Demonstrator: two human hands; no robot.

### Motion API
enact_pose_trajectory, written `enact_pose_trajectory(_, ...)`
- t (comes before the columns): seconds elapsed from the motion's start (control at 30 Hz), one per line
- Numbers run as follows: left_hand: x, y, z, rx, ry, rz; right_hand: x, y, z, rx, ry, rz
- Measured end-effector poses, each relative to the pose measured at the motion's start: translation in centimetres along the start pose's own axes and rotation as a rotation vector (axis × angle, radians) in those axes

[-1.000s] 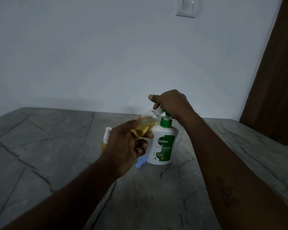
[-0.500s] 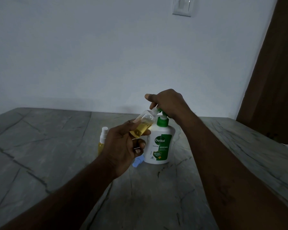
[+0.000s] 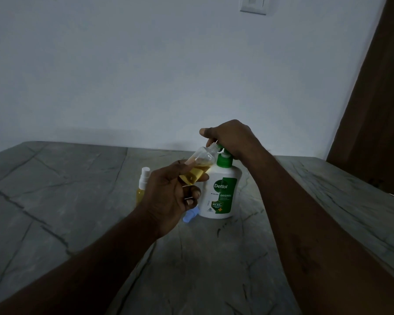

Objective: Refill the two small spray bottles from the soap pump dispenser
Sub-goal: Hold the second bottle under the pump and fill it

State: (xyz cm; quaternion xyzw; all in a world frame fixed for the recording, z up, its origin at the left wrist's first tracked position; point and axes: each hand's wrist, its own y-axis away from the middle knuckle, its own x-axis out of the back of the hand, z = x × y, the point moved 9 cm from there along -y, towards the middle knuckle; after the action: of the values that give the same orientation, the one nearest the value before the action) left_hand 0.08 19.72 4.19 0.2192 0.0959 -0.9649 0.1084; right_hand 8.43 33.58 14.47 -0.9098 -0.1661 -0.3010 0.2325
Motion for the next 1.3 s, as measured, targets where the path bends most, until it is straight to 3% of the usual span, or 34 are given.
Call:
enact_pose_trajectory(0.47,0.0,0.0,0.2,-0.002,0.016,-0.017,1.1,-0.3,-0.6,0.067,0.036,0.085)
enact_pose_trajectory(1.07,0.3,0.0,0.2,-0.008,-0.001,0.011,-0.3,0.3,0.1,-0.018,-0.001,-0.020)
enact_pose_trajectory(1.3,0.0,0.0,0.1,0.007,0.001,0.017,0.5,-0.2,-0.4,0.033,0.057,0.056)
